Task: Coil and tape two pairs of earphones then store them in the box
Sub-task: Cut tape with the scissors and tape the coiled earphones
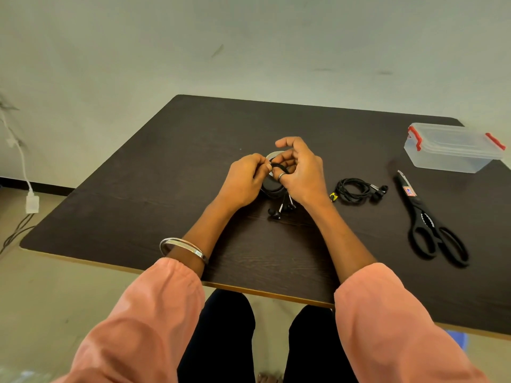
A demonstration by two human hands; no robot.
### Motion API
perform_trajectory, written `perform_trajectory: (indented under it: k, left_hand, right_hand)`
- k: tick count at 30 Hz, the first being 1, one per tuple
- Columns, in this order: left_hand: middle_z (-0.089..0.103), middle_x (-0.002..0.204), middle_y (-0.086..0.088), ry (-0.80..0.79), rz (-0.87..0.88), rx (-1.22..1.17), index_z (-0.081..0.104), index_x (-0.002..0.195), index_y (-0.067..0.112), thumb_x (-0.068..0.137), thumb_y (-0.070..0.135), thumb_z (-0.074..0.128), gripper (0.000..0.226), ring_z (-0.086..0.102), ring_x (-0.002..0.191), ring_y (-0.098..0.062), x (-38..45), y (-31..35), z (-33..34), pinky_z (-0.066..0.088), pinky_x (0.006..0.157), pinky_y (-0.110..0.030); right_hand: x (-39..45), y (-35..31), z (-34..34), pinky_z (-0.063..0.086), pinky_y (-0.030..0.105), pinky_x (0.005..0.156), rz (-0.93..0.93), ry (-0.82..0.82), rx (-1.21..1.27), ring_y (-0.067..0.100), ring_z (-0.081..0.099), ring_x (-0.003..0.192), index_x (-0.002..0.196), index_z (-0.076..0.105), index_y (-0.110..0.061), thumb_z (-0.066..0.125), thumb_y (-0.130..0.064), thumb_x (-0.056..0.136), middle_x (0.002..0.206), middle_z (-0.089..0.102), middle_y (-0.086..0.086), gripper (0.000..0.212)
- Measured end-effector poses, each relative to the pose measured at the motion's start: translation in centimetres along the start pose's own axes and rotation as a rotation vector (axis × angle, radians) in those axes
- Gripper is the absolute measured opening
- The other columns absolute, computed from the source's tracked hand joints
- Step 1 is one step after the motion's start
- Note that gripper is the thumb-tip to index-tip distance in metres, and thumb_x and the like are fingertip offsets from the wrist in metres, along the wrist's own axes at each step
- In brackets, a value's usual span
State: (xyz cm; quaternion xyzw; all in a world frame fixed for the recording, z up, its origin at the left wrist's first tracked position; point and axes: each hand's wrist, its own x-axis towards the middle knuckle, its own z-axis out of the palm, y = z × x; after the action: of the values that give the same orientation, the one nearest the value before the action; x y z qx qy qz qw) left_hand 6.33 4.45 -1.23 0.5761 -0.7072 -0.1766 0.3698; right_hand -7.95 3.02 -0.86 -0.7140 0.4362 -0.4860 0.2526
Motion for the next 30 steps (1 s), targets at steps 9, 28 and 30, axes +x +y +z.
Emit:
perform_trajectory:
  k: [9, 28, 30]
  left_hand:
    - [0.062, 0.08, -0.008, -0.096, -0.097, -0.167, 0.063, 0.095, 0.009, 0.099, 0.02, 0.05, 0.017, 0.054, 0.069, -0.016, 0.2, -0.2, -0.4, 0.047, 0.066, -0.033]
    - [0.066, 0.077, 0.0, -0.188, -0.215, -0.555, 0.07, 0.088, 0.004, 0.1, 0.017, 0.049, 0.028, 0.051, 0.065, -0.009, -0.2, 0.2, -1.6, 0.045, 0.061, -0.022]
    - [0.067, 0.087, -0.005, -0.2, -0.228, -0.578, 0.069, 0.098, -0.003, 0.101, 0.019, 0.047, 0.031, 0.052, 0.07, -0.011, -0.1, 0.1, -1.5, 0.046, 0.064, -0.022]
  right_hand:
    - [0.1, 0.3, -0.5, 0.042, 0.003, 0.077, -0.13, -0.087, -0.188, 0.001, 0.058, 0.081, 0.132, 0.047, -0.01, 0.07, 0.002, 0.079, 0.091, 0.061, -0.008, 0.059]
    - [-0.4, 0.0, 0.4, 0.043, 0.043, 0.074, -0.444, 0.008, -0.6, 0.027, 0.055, 0.076, 0.139, 0.039, 0.005, 0.057, -0.001, 0.087, 0.085, 0.059, 0.011, 0.056]
    - [-0.4, -0.2, 0.1, 0.04, 0.044, 0.079, -0.4, -0.017, -0.562, 0.028, 0.054, 0.08, 0.142, 0.036, 0.003, 0.054, -0.003, 0.088, 0.09, 0.06, 0.011, 0.057]
